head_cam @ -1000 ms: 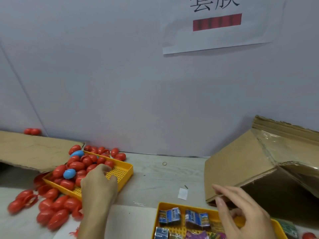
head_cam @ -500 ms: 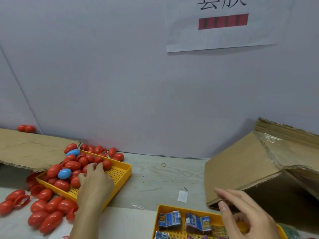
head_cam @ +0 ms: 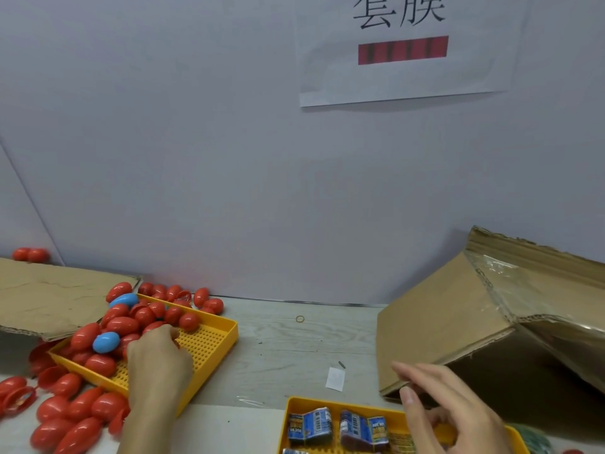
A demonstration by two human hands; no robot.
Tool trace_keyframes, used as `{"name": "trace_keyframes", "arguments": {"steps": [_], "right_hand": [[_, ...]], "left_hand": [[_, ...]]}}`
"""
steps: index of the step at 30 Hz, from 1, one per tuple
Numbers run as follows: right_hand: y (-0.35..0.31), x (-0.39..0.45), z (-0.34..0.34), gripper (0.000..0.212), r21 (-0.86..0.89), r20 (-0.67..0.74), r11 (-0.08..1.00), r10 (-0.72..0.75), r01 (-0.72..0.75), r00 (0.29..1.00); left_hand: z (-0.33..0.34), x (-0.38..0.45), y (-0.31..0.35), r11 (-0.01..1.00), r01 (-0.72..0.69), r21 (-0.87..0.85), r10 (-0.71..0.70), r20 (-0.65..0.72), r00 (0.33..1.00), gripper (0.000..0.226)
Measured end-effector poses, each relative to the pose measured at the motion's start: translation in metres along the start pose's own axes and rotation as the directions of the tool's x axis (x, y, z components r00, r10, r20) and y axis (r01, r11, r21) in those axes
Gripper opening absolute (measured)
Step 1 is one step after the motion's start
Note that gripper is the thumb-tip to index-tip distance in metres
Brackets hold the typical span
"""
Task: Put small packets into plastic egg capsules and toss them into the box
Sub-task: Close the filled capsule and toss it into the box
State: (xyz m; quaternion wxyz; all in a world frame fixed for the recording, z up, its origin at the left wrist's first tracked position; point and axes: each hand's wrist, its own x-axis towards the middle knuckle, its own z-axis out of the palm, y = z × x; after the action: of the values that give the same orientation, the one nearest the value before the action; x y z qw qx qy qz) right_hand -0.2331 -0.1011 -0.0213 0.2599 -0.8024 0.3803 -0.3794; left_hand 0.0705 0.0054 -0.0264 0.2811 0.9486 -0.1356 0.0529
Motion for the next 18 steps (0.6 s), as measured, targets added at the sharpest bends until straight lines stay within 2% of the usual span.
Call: {"name": "trace_keyframes", "arguments": {"steps": [5, 7, 9, 11, 14, 16, 18], "right_hand": [[0.003, 0.003, -0.002, 0.039, 0.023, 0.058, 1.000, -0.011, 0.009, 0.998], [0.003, 0.004, -0.004, 0.038, 0.016, 0.086, 0.999, -0.042, 0.041, 0.995], [0.001, 0.006, -0.006, 0.035, -0.017, 0.185, 0.996, -0.088, 0.093, 0.979], [-0.004, 0.011, -0.011, 0.024, -0.086, 0.381, 0.986, -0.101, 0.144, 0.919], [0.000, 0.020, -0.012, 0.035, -0.068, 0.655, 0.971, -0.131, 0.230, 0.744], [0.001, 0.023, -0.012, 0.035, -0.042, 0.738, 0.971, -0.127, 0.234, 0.663], [0.001, 0.025, -0.011, 0.034, -0.052, 0.734, 0.968, -0.131, 0.247, 0.667]], "left_hand": [[-0.013, -0.006, 0.015, 0.997, -0.062, -0.035, 0.057, -0.127, 0.990, 0.032], [-0.020, -0.010, 0.027, 0.985, -0.141, -0.100, 0.123, -0.167, 0.978, 0.028], [-0.029, -0.017, 0.043, 0.954, -0.245, -0.174, 0.213, -0.180, 0.960, 0.020], [-0.039, -0.029, 0.064, 0.904, -0.355, -0.237, 0.317, -0.183, 0.931, 0.014], [-0.053, -0.059, 0.098, 0.819, -0.473, -0.325, 0.453, -0.139, 0.881, 0.015], [-0.059, -0.084, 0.121, 0.768, -0.493, -0.409, 0.517, -0.060, 0.854, 0.017], [-0.057, -0.108, 0.141, 0.725, -0.479, -0.495, 0.571, 0.043, 0.820, 0.017]]}}
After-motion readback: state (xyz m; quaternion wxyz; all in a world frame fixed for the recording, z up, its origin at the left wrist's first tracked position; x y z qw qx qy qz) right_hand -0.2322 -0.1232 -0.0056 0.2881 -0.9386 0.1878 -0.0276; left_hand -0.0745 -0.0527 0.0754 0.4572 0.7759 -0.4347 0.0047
